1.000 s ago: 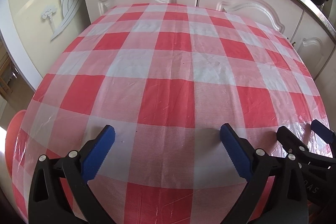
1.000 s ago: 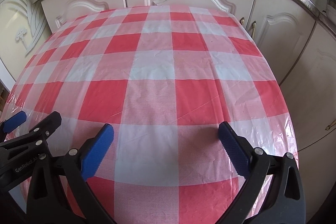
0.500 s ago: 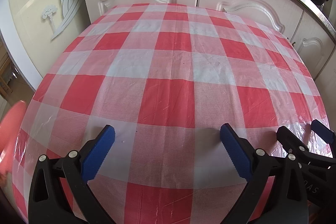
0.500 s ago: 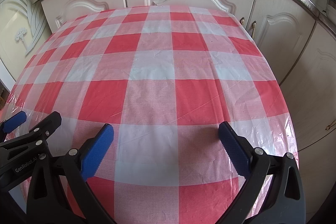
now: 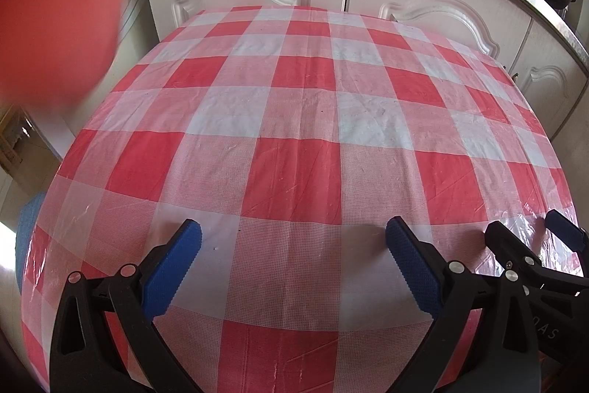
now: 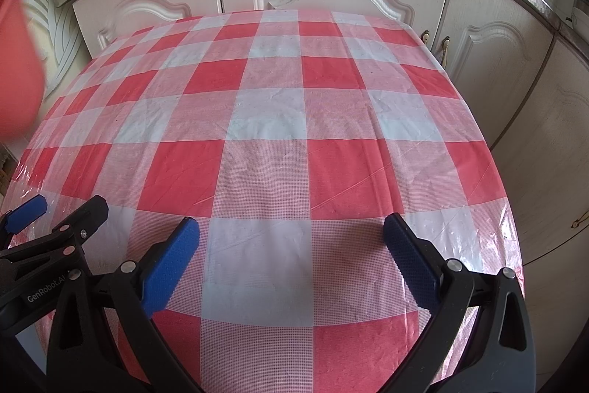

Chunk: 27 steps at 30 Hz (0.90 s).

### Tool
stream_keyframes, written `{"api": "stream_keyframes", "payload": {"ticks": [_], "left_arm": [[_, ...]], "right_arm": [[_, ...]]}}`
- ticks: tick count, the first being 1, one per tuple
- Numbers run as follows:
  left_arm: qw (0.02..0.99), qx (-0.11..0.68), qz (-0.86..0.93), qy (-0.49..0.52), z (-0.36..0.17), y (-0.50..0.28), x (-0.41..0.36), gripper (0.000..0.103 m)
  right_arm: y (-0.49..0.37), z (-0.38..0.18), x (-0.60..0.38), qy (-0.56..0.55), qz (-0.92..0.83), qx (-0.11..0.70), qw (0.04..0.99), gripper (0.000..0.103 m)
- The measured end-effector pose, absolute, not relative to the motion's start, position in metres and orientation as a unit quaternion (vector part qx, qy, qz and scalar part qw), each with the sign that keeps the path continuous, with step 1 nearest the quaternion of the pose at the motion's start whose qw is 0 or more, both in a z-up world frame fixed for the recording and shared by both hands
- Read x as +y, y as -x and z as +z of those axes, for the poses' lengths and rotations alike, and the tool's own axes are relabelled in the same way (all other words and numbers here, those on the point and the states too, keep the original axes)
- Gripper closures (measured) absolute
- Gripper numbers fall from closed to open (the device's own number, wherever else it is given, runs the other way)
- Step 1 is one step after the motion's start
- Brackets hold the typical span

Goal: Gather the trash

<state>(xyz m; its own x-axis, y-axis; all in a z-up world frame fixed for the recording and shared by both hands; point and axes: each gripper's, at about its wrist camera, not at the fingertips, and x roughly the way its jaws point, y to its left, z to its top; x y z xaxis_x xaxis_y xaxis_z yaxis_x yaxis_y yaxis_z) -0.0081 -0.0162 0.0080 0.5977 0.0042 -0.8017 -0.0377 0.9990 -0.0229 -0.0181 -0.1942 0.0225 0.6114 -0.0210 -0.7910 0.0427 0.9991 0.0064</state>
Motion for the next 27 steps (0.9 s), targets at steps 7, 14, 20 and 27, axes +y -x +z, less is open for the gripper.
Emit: {"api": "stream_keyframes", "payload": {"ticks": [7, 14, 20, 27], "left_arm": [[0.894, 0.448, 0.011, 0.019, 0.0074, 0.0097, -0.0157, 0.005], [0.893, 0.449, 0.012, 0.018, 0.0072, 0.0085, -0.0138, 0.004], [0.893, 0.449, 0.009, 0.018, 0.0065, 0.0071, -0.0126, 0.004], [0.893, 0.449, 0.001, 0.013, 0.0056, 0.0053, -0.0101, 0.004]], "right_arm": [[0.018, 0.0228, -0.1941, -0.012, -0.018, 0.441, 0.897, 0.003], [0.0173, 0.023, -0.1941, -0.012, -0.018, 0.441, 0.897, 0.003], [0.018, 0.0228, -0.1933, -0.012, -0.018, 0.441, 0.897, 0.003], [0.0185, 0.0226, -0.1936, -0.012, -0.017, 0.44, 0.898, 0.003]]}}
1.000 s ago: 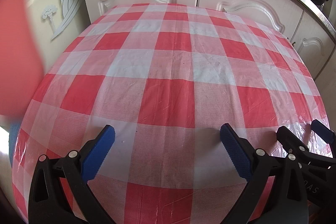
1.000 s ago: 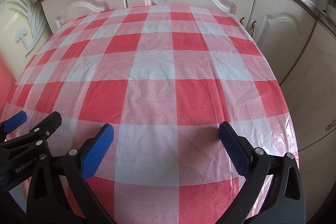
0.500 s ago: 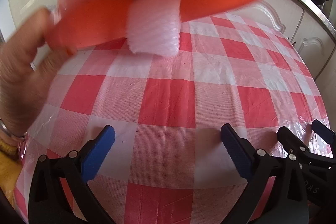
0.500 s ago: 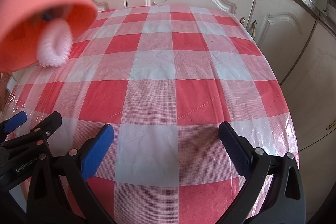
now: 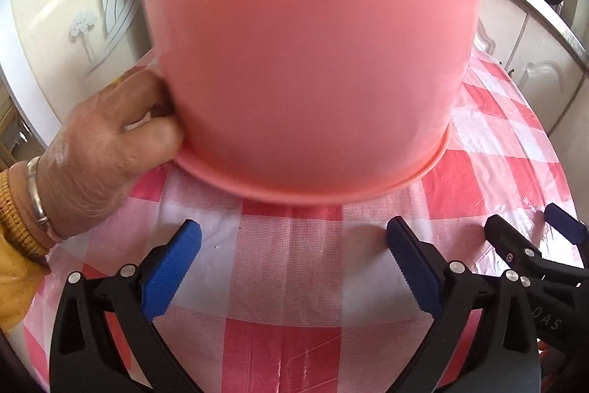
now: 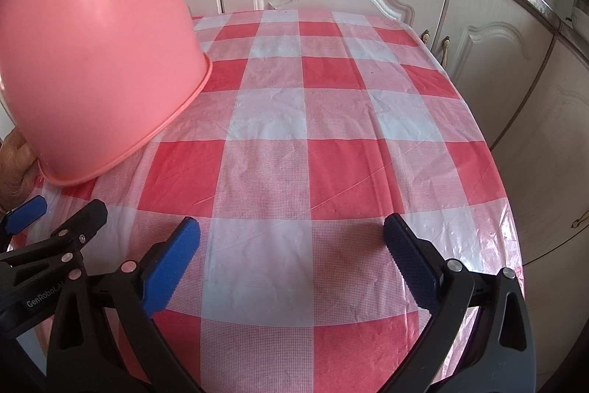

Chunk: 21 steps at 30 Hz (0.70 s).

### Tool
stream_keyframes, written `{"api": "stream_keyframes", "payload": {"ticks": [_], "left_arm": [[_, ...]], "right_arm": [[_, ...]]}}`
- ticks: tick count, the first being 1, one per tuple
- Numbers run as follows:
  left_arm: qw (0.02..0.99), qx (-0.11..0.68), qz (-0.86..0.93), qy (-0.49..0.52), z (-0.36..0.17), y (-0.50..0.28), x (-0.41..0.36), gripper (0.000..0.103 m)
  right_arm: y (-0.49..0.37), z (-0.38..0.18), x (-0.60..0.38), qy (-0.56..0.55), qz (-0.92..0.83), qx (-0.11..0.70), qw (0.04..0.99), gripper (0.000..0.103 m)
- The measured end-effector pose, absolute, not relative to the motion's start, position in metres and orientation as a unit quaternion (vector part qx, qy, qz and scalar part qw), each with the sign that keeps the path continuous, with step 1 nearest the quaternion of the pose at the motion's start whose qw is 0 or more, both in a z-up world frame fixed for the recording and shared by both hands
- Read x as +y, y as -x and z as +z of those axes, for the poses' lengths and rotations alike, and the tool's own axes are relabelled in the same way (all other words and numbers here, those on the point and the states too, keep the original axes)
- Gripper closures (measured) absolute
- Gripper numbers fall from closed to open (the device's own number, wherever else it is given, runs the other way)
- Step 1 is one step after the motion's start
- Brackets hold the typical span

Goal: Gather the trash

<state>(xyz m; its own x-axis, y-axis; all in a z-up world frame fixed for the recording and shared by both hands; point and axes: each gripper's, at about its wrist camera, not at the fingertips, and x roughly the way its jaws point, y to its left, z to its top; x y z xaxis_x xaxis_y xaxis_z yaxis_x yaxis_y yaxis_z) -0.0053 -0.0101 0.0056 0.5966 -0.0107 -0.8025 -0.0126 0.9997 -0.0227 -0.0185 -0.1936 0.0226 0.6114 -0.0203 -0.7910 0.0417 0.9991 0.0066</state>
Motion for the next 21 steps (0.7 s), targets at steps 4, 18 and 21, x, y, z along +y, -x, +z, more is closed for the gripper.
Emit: {"api": "stream_keyframes", "payload": {"ticks": [4, 18, 21], "left_arm": [[0.893, 0.449, 0.0, 0.013, 0.0063, 0.0046, -0.0073, 0.004], [0.893, 0.449, 0.0, 0.013, 0.0083, 0.0057, -0.0025, 0.004], [0.893, 0.449, -0.001, 0.013, 0.0084, 0.0054, -0.0017, 0.004]], "right_arm": [[0.0185, 0.0227, -0.1936, -0.012, -0.017, 0.441, 0.897, 0.003], [0.0179, 0.0228, -0.194, -0.012, -0.018, 0.44, 0.898, 0.003], [0.0177, 0.0229, -0.1942, -0.013, -0.018, 0.44, 0.898, 0.003]]}}
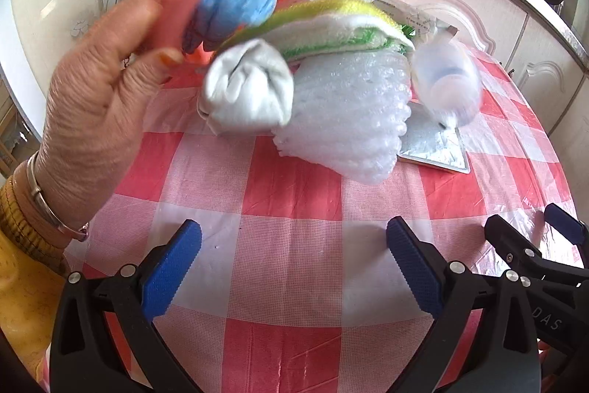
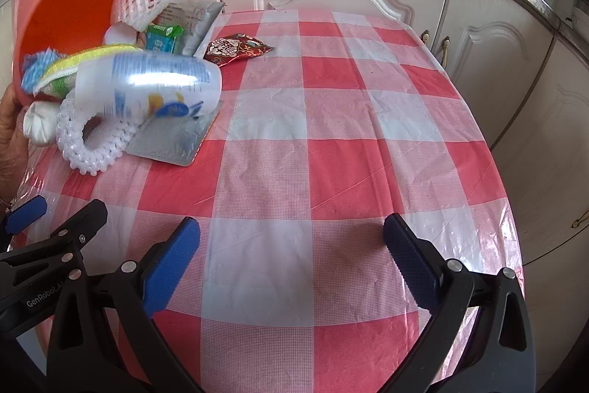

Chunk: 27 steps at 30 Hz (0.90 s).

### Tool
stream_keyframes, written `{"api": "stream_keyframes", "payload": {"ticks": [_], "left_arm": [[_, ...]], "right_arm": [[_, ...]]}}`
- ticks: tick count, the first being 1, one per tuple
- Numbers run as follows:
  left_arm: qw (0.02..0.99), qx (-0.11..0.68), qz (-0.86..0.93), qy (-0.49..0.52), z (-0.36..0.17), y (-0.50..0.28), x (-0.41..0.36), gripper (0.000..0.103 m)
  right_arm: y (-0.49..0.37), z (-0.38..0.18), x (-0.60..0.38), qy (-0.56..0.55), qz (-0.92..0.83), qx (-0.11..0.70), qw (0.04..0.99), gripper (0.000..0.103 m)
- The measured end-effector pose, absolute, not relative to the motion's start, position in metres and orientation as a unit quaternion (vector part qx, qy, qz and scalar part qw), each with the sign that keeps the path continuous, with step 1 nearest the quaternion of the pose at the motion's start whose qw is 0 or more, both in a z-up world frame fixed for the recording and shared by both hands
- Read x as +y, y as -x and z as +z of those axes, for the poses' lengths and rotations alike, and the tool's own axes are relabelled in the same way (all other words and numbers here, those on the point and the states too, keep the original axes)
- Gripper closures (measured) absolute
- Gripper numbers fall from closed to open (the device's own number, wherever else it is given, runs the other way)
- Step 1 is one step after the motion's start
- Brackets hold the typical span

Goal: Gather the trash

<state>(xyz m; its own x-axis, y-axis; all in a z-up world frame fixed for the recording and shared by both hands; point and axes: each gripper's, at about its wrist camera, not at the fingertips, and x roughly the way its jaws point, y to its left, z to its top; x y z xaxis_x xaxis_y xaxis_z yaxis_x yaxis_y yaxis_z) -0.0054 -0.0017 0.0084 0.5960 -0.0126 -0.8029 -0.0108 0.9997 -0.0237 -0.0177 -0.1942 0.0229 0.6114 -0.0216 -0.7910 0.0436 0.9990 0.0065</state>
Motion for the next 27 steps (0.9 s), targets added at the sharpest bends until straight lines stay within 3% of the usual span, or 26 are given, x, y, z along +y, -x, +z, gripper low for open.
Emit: {"api": "stream_keyframes", "payload": {"ticks": [27], "left_arm": [[0.893, 0.45, -0.002, 0.013, 0.0096, 0.0028, 0.0026, 0.004]], "right_arm": [[0.0167, 0.0234, -0.1931, -0.012, -0.019, 0.441, 0.897, 0.003]]}}
